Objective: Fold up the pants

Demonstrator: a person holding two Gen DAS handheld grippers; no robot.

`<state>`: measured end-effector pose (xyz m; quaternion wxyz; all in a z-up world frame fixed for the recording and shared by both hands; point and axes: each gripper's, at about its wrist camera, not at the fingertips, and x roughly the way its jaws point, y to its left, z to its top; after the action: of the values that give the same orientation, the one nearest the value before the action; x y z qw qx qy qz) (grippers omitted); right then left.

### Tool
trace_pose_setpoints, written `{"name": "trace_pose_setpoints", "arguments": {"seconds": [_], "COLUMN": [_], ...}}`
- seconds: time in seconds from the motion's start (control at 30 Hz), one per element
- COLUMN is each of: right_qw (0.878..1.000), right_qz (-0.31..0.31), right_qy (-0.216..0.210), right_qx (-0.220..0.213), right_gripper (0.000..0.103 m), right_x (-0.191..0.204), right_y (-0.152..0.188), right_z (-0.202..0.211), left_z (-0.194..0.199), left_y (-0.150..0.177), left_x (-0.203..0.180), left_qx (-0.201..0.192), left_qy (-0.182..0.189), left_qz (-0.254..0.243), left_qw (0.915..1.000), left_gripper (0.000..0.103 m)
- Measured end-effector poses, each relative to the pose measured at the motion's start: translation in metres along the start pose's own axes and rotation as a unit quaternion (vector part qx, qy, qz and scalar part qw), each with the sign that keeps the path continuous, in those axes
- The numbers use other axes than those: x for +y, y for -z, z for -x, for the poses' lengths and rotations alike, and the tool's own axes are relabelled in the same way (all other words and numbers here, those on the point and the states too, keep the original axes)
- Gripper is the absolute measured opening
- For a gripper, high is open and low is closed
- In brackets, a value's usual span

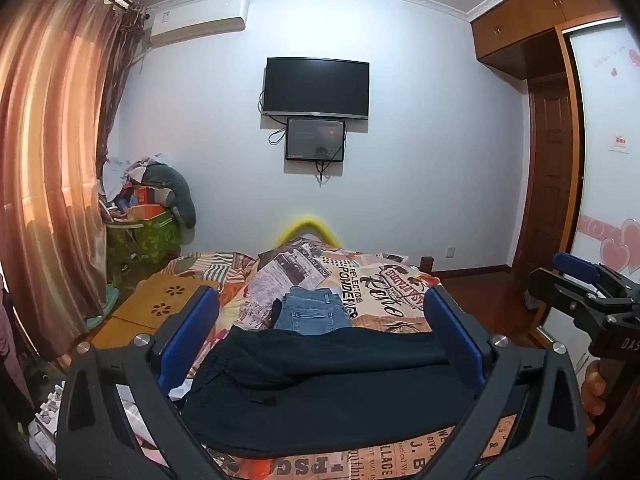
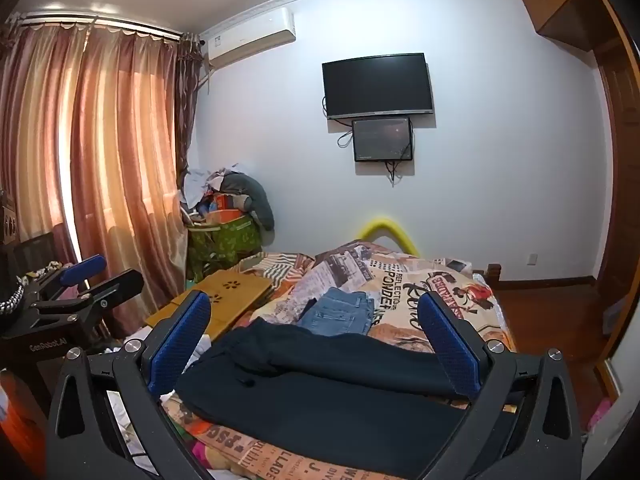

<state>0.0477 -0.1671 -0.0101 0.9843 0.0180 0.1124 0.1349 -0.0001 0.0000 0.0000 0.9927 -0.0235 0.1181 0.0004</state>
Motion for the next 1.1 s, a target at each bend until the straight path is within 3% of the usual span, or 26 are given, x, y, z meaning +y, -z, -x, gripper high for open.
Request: {"name": "trace_pose_setpoints", "arguments": {"seconds": [1.1], "right_qw": [1.0], "right_qz": [-0.004], "right_qy": [0.021], "right_qx": [-0.007], "right_gripper": [0.103], "right_x": [0.001], "right_y": [0.001], "right_z": [0.006], "left_z": [0.006], "left_y": [0.003], "left_x": [-0.011], "left_qx": [-0.01], "left_qy": [0.007], "left_qz": [-0.03], "left_qw": [0.9995], "left_gripper": [0.103]}}
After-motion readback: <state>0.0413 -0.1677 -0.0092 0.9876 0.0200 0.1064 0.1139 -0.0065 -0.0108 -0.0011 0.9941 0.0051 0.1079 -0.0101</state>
